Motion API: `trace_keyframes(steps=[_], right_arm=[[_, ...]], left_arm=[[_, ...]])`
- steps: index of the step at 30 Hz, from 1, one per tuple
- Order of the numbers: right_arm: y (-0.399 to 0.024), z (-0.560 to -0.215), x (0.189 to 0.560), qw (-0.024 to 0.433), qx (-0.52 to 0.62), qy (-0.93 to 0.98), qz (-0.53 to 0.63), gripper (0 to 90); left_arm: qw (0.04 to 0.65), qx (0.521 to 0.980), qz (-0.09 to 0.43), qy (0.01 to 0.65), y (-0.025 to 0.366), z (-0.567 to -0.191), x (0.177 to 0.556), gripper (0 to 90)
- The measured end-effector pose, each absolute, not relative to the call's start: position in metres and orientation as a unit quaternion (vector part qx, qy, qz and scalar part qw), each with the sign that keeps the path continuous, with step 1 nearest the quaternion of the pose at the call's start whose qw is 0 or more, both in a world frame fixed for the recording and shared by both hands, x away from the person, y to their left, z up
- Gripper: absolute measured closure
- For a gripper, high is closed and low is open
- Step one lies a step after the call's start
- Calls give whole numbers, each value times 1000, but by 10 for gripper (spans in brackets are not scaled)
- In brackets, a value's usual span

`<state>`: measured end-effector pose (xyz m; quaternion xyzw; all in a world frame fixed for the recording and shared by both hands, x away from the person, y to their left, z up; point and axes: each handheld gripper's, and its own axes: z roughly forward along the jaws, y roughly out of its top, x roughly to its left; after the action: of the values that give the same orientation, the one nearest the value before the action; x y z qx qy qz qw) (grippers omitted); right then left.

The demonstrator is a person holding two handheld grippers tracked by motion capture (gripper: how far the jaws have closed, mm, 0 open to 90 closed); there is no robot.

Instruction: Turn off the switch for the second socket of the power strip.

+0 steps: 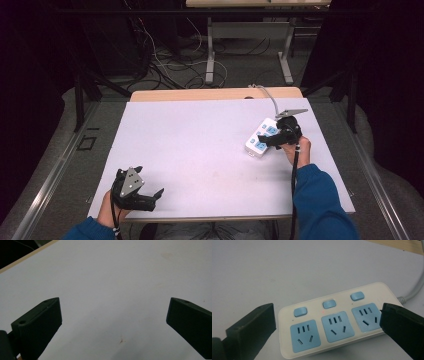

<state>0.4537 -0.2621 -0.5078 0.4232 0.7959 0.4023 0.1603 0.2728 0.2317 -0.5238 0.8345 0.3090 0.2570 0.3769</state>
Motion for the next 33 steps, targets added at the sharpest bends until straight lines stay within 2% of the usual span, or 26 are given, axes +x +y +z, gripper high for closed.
trace_keyframes(steps=[12,14,17,19,25,26,27,28,31,32,33], right_arm=[[-258,-513,462,162,430,794,399,0],[-257,-513,464,168,429,794,398,32],[-255,-513,465,165,428,793,400,167],[-254,-513,467,169,424,793,404,182],[-251,-512,467,169,425,791,406,450],[-251,-512,467,167,428,790,406,556],[-251,-512,467,167,428,790,406,556],[-250,-512,467,168,431,788,406,595],[-251,-512,467,172,432,786,407,742],[-251,-513,468,175,430,786,409,821],[-251,-512,467,177,432,785,408,854]], left_arm=[[376,835,257,309,231,-524,274,1],[377,834,256,310,231,-524,274,1],[376,835,257,310,231,-524,274,1],[376,835,257,310,232,-524,274,1],[376,835,257,310,231,-524,274,1],[376,835,257,310,231,-524,274,1],[376,835,257,310,231,-524,274,1],[376,835,257,310,231,-524,274,1],[376,835,257,310,231,-524,274,1],[376,835,257,310,231,-524,274,1],[376,835,256,310,231,-525,274,1]])
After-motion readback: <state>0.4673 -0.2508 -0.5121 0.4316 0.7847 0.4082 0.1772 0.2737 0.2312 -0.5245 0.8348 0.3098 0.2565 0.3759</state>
